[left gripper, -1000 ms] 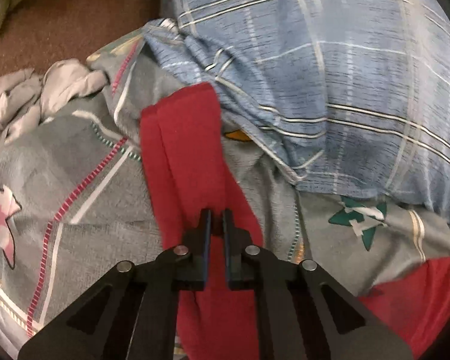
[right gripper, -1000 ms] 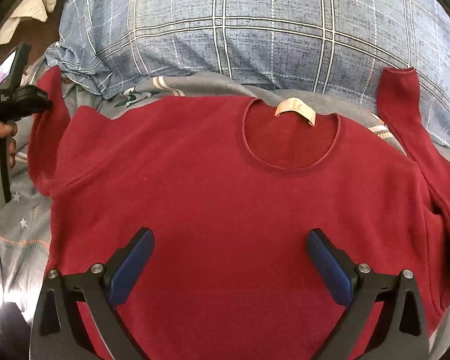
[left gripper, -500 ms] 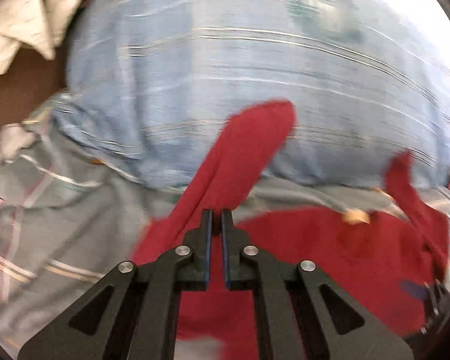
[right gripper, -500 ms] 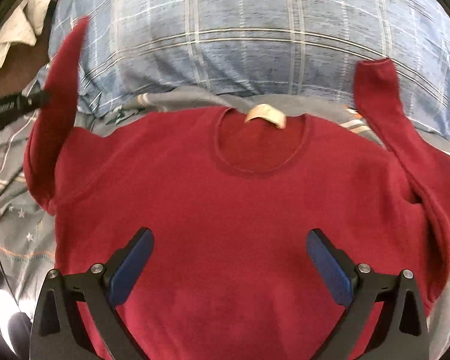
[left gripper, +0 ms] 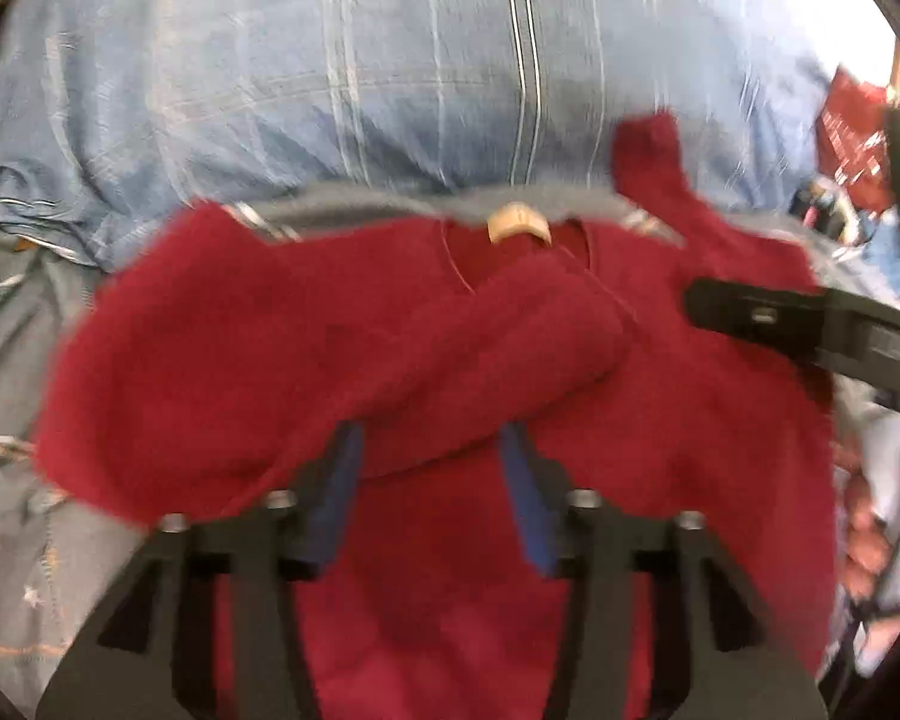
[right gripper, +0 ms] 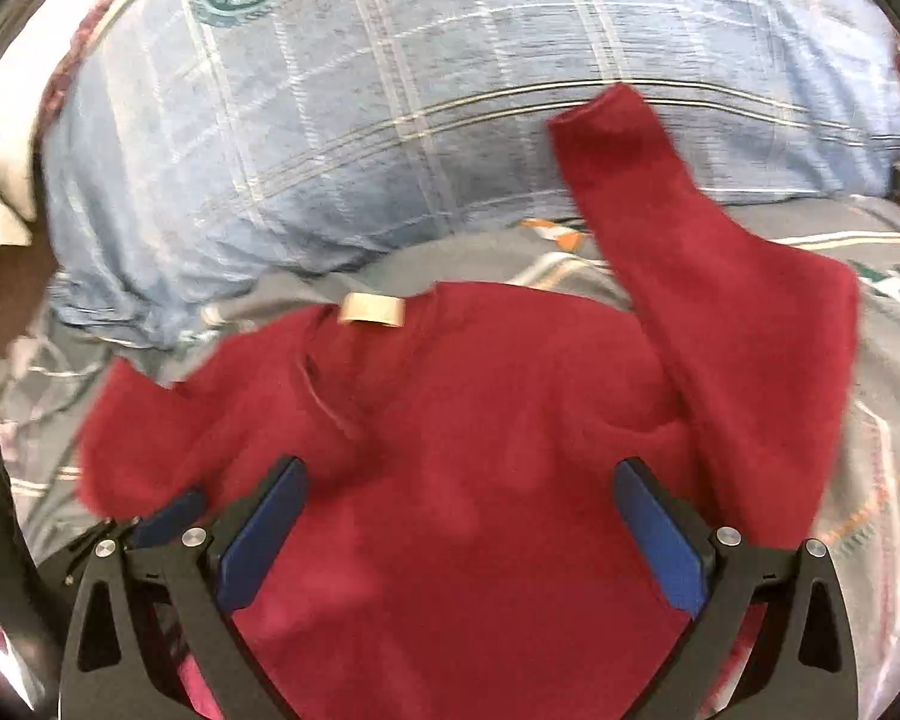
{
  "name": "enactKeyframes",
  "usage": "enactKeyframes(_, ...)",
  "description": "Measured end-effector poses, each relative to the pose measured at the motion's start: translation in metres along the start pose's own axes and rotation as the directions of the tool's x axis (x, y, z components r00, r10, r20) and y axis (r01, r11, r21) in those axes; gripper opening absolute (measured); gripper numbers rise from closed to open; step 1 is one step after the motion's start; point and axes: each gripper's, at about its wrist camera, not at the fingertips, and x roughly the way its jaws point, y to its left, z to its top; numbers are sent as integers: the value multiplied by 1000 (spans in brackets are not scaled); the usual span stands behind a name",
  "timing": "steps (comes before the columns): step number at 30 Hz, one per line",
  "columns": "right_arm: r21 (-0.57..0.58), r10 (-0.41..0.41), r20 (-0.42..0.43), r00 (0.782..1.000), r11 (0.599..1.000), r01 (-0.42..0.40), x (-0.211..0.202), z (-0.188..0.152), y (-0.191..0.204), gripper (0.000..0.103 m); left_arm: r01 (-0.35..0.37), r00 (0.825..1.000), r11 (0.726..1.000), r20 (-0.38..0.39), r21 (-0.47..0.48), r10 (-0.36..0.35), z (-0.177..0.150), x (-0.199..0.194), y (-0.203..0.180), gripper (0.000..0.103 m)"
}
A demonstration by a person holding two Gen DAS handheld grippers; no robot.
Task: Fold small clothes
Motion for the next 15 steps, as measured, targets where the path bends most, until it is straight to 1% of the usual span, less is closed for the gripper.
enactKeyframes(1, -7, 31, 1, 1000, 1000, -31, 2, 1, 3, 102, -27, 999, 1000, 35, 8, 26, -3, -12, 6, 62)
enactKeyframes(2, -16, 53, 4, 999, 998, -53, 3, 2, 7, 102, -54, 997, 998, 63, 16, 53, -5, -21, 11, 69)
enactKeyframes(3, -28, 61, 3, 998, 998, -60, 7, 1, 12, 102, -96, 990, 995, 106, 25, 93, -9, -34, 21, 74)
enactKeyframes(4, -46, 63, 1, 998, 997, -63, 10, 1, 18, 101, -117, 986, 993, 119, 23, 114, -11, -39, 27, 74)
enactKeyframes(5, -70, 68, -2, 998, 995, -68, 13, 1, 25, 101, -168, 978, 986, 126, 13, 165, -14, -43, 41, 74)
enactKeyframes(7, -122, 73, -15, 997, 990, -74, 22, 0, 39, 100, -227, 968, 974, 110, -9, 227, -19, -42, 61, 74)
enactKeyframes(8, -148, 78, -27, 997, 986, -81, 26, -1, 46, 98, -242, 965, 970, 103, -22, 243, -22, -43, 69, 74)
enactKeyframes(9, -180, 87, -39, 995, 979, -93, 31, -2, 53, 89, -264, 960, 963, 81, -60, 269, -25, -41, 84, 74)
enactKeyframes(10, -219, 96, -54, 994, 970, -106, 37, -4, 61, 80, -268, 959, 960, 69, -84, 274, -27, -41, 93, 74)
enactKeyframes(11, -263, 99, -64, 993, 958, -113, 43, -7, 69, 49, -262, 961, 956, 52, -134, 271, -29, -42, 107, 74)
enactKeyframes(12, -313, 88, -70, 994, 944, -106, 48, -10, 76, 13, -254, 963, 952, 46, -169, 265, -34, -46, 116, 74)
enactKeyframes(13, -354, 78, -79, 994, 930, -101, 52, -10, 82, 9, -253, 963, 948, 44, -193, 266, -36, -49, 121, 74)
enactKeyframes(15, -379, 91, -68, 994, 919, -110, 43, -7, 85, 9, -259, 959, 937, 56, -233, 279, -36, -56, 130, 74)
